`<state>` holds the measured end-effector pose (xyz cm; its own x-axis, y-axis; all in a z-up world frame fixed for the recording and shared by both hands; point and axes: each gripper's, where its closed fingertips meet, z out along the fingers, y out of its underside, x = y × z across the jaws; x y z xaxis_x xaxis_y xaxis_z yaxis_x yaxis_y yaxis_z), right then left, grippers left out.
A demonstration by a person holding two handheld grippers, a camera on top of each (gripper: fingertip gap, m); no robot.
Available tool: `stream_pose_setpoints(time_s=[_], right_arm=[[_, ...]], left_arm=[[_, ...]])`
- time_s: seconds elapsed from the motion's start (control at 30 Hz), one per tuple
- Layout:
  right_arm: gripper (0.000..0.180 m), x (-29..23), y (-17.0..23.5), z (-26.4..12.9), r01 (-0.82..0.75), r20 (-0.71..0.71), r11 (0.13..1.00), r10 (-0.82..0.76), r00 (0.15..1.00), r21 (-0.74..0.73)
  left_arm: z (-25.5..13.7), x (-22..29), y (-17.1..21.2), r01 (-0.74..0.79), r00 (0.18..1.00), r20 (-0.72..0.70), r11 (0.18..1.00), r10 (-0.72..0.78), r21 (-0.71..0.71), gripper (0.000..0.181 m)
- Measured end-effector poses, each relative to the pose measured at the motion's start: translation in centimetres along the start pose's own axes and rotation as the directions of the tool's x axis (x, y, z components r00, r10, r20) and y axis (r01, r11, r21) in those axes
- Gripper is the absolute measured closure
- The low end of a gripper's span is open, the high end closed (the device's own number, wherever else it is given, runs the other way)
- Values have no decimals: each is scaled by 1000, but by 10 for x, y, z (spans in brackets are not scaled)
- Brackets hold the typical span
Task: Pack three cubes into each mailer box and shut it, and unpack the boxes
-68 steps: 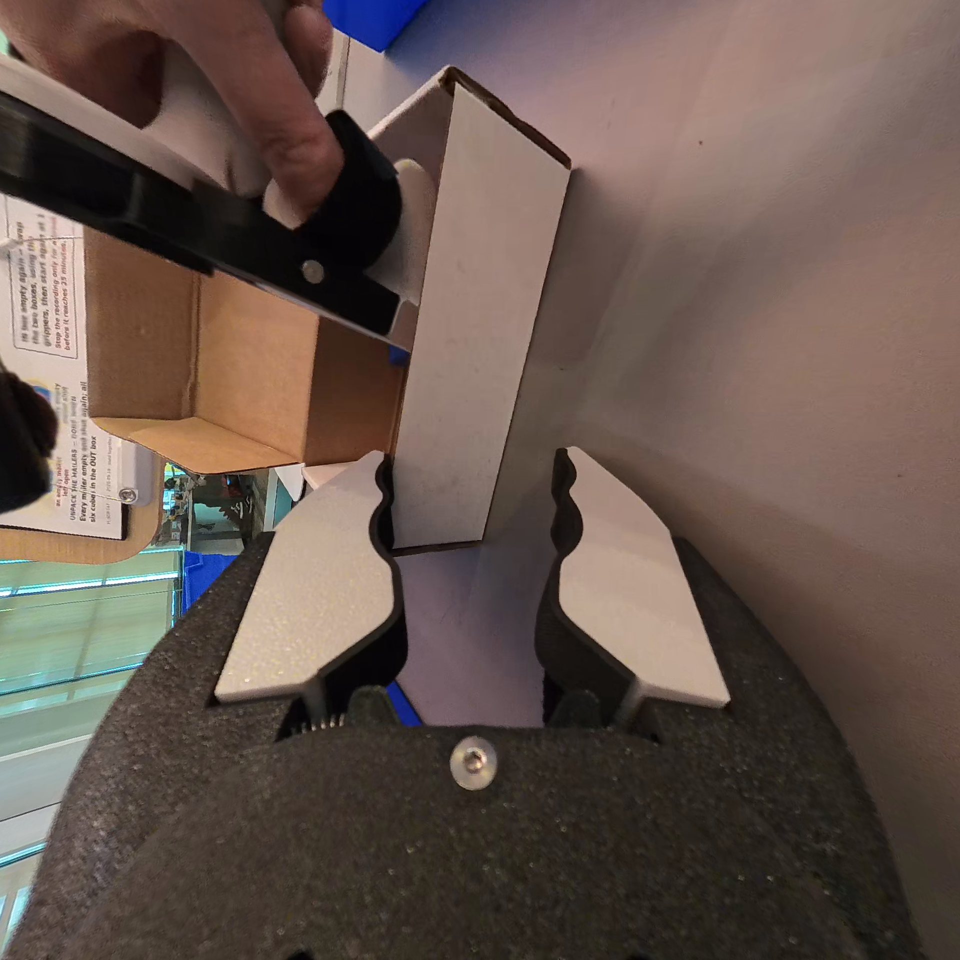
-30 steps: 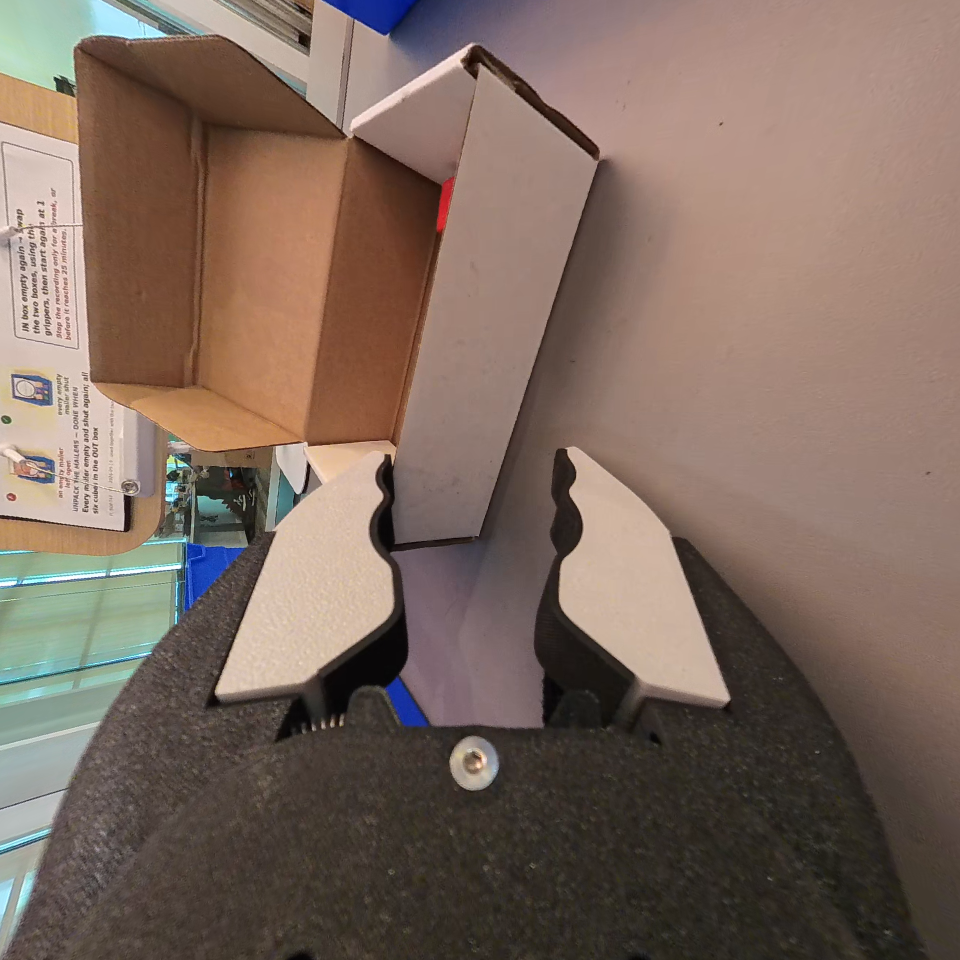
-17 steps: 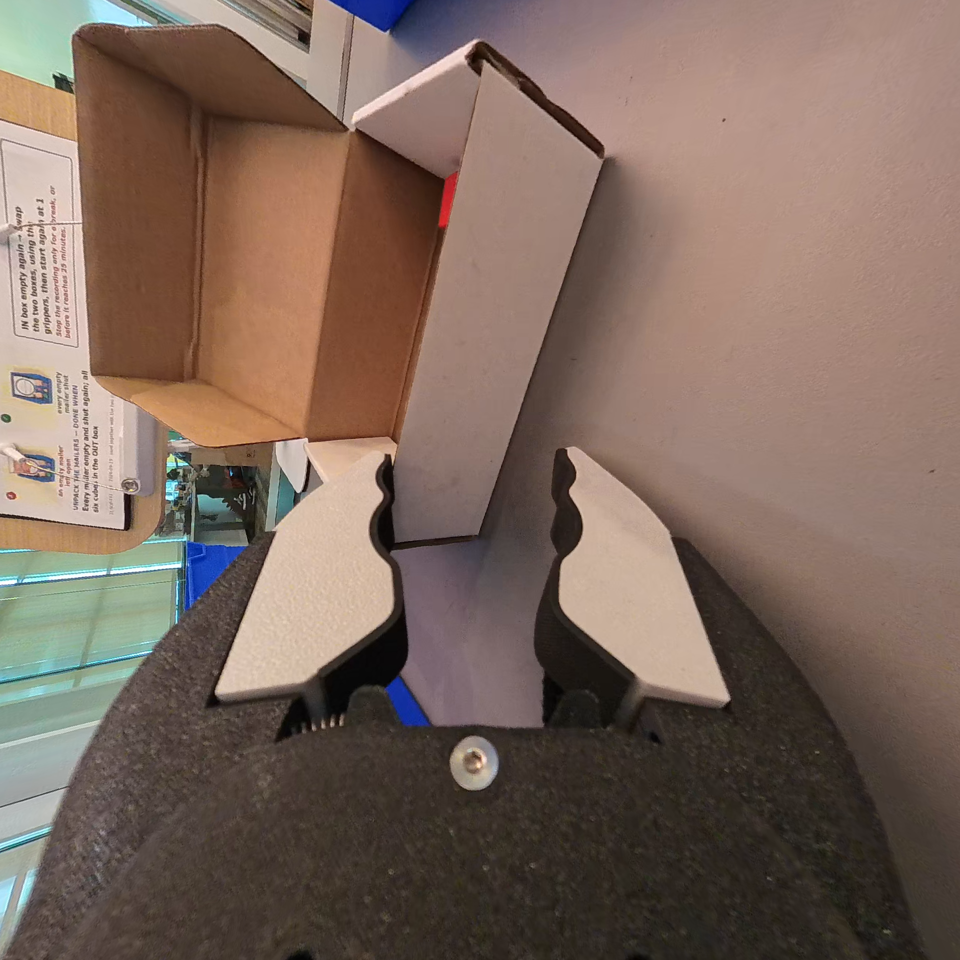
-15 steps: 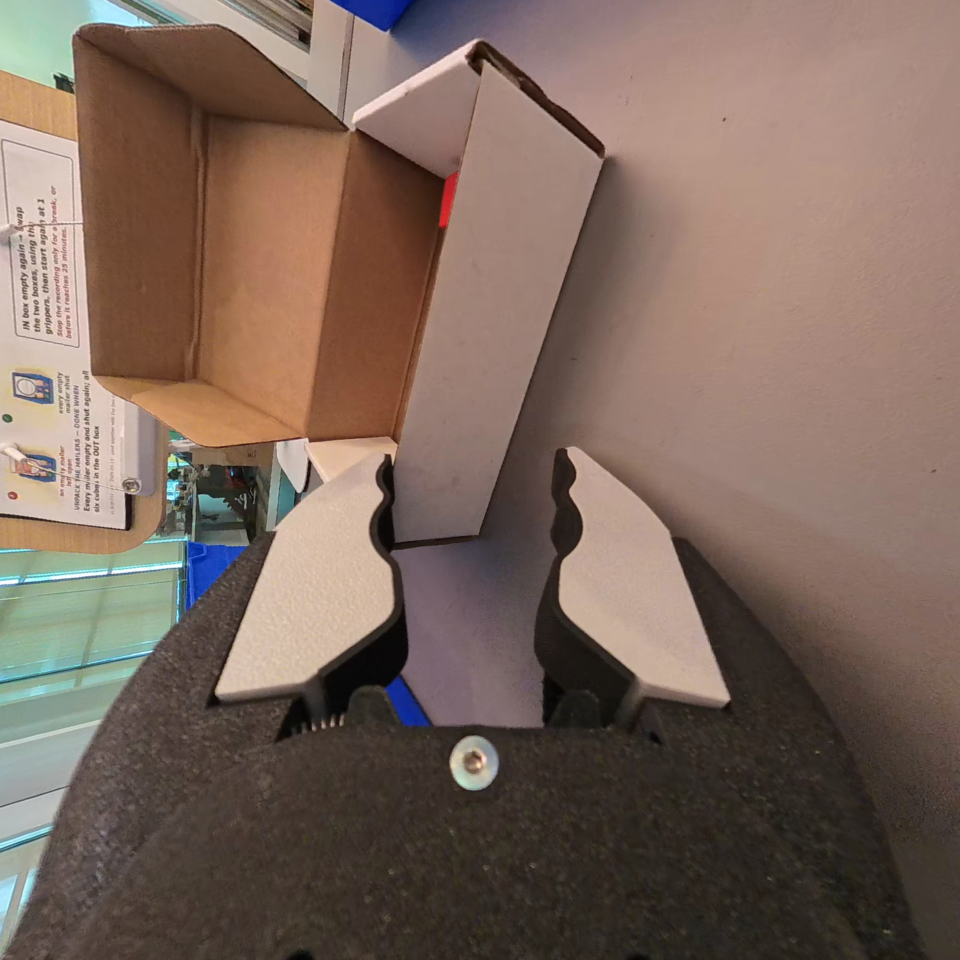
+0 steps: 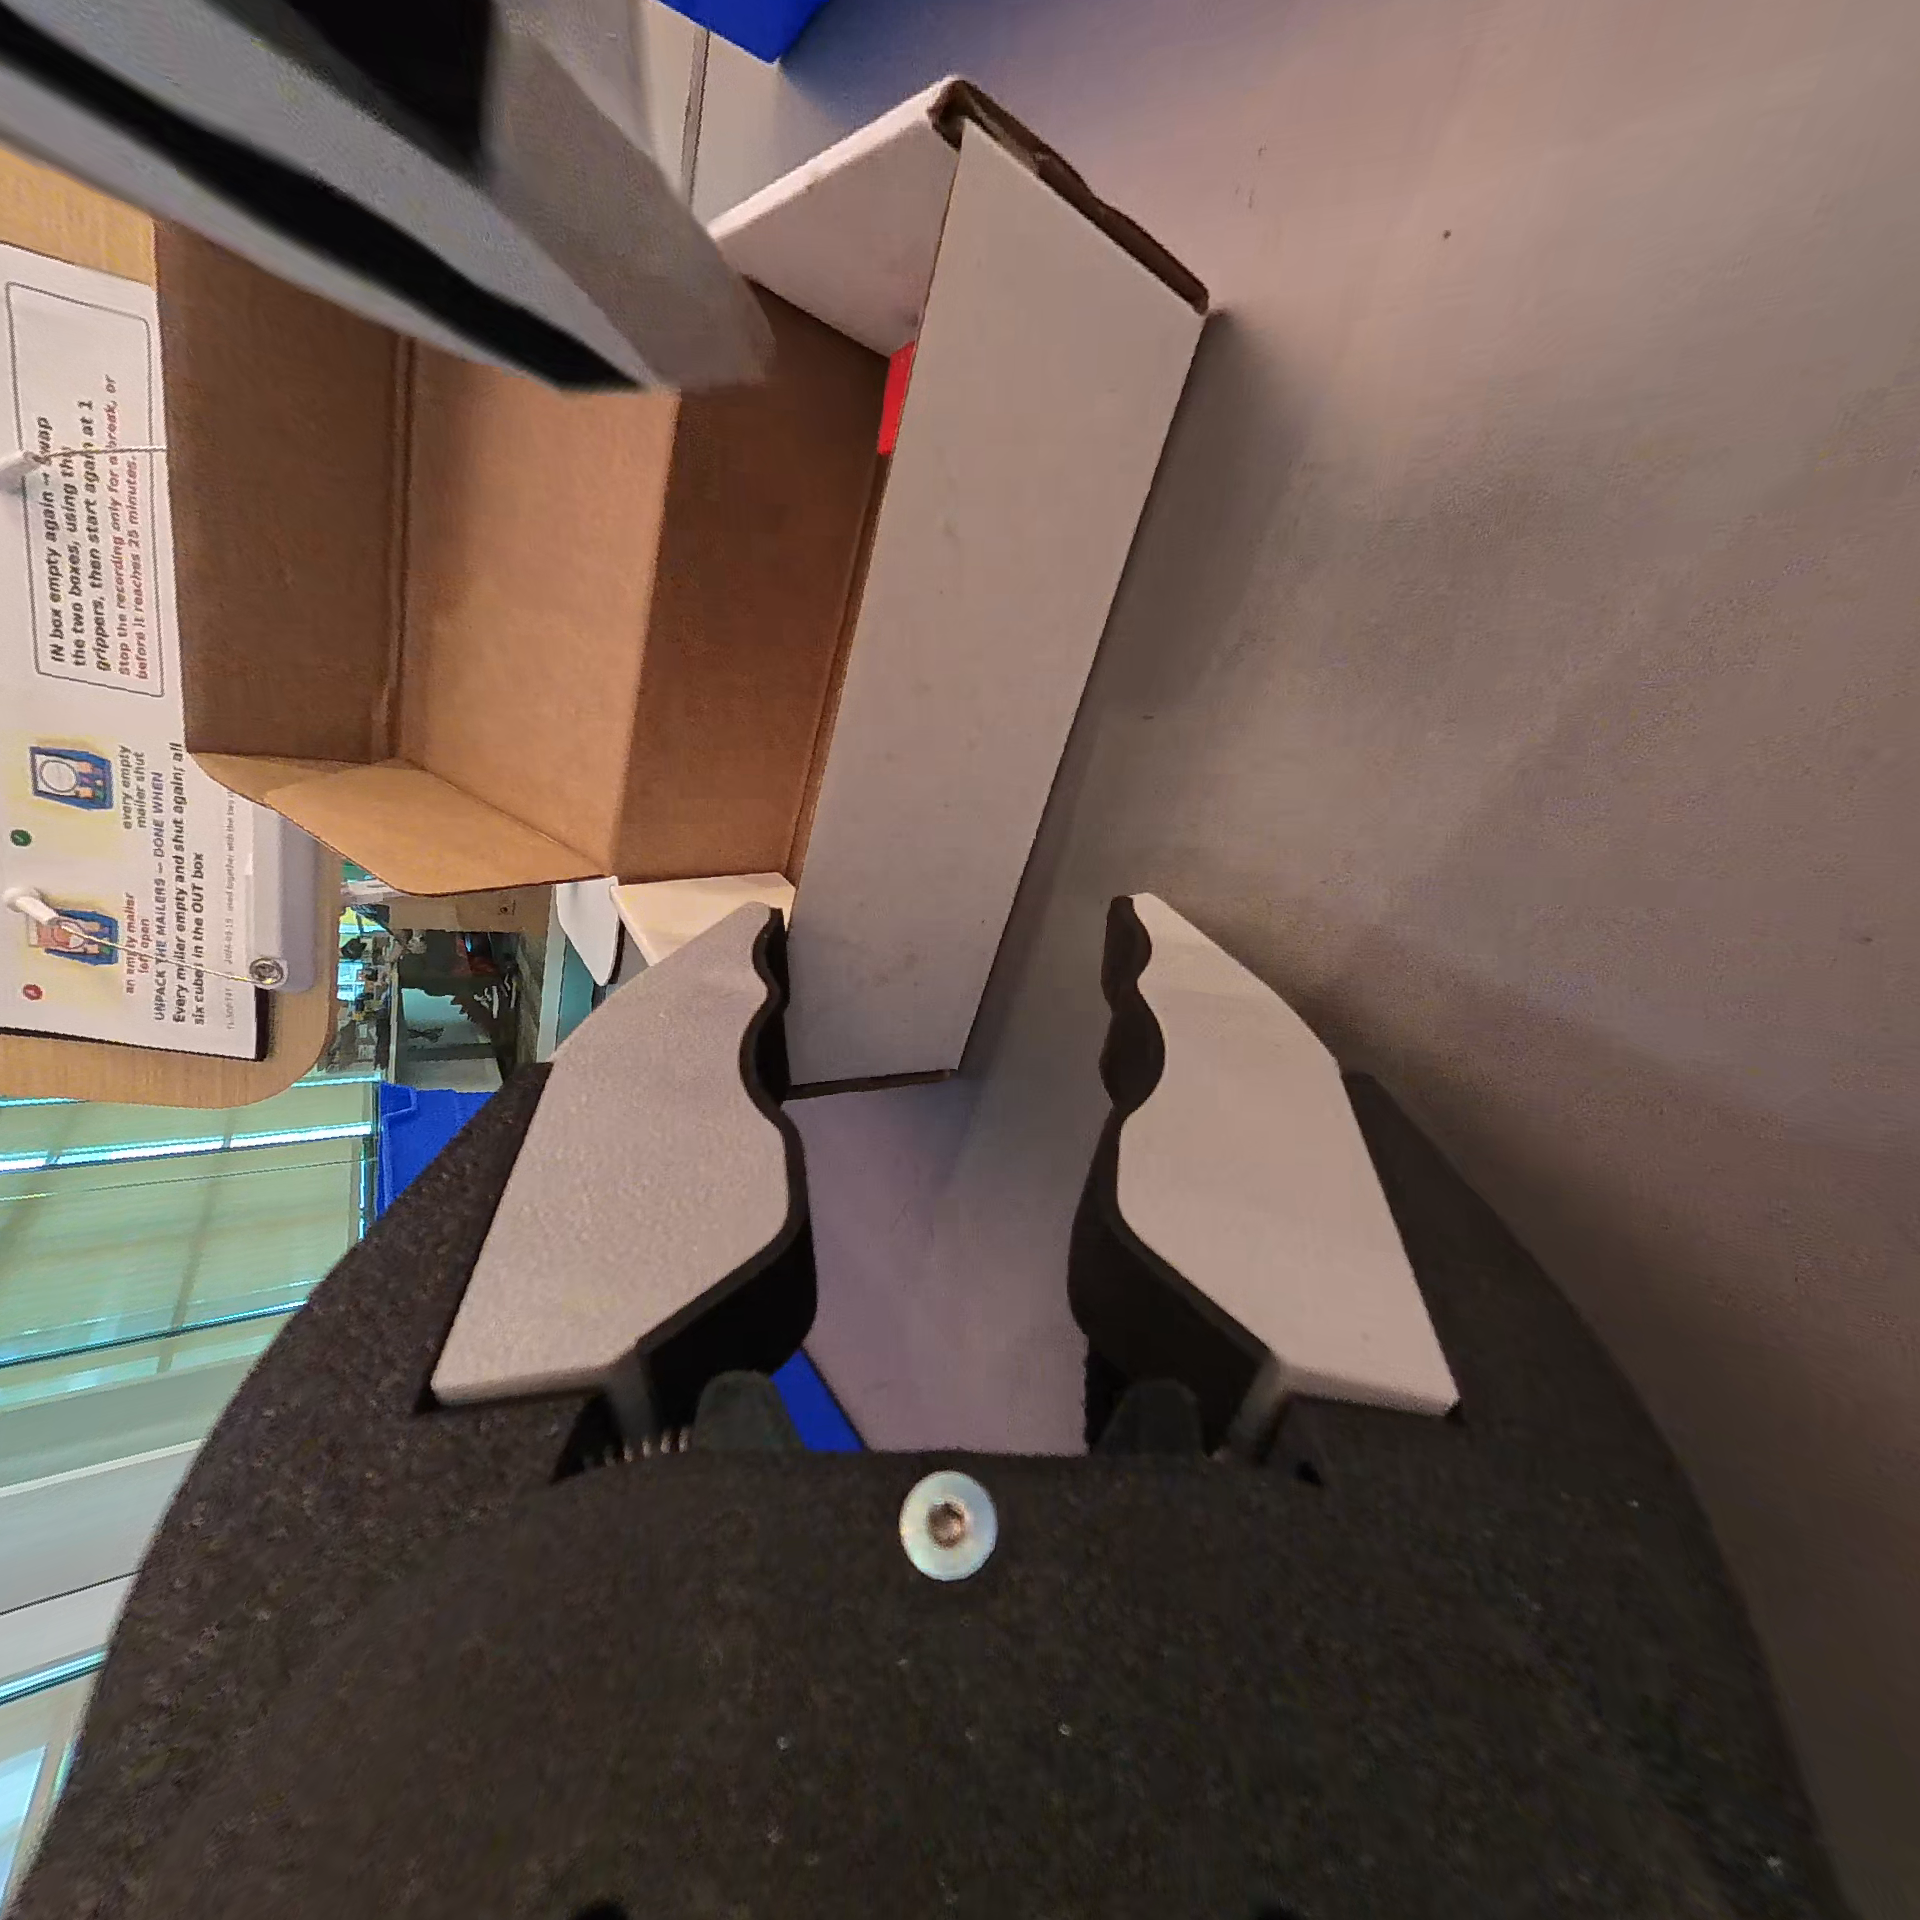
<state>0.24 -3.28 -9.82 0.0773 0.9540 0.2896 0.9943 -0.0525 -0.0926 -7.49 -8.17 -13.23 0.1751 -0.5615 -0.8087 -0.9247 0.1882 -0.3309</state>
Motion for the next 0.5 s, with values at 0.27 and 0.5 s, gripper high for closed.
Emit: stream_pose_setpoints(time_s=[0.27, 0.5], right_arm=[[151, -9, 2, 31, 53, 108, 985, -35, 994, -164], [144, -9, 14, 41, 36, 111, 945, 1, 994, -326]], left_arm=[[1, -1, -1, 1, 1000, 1, 1000, -1, -2, 122], [2, -1, -1, -1, 1000, 1, 1000, 1, 0, 122]])
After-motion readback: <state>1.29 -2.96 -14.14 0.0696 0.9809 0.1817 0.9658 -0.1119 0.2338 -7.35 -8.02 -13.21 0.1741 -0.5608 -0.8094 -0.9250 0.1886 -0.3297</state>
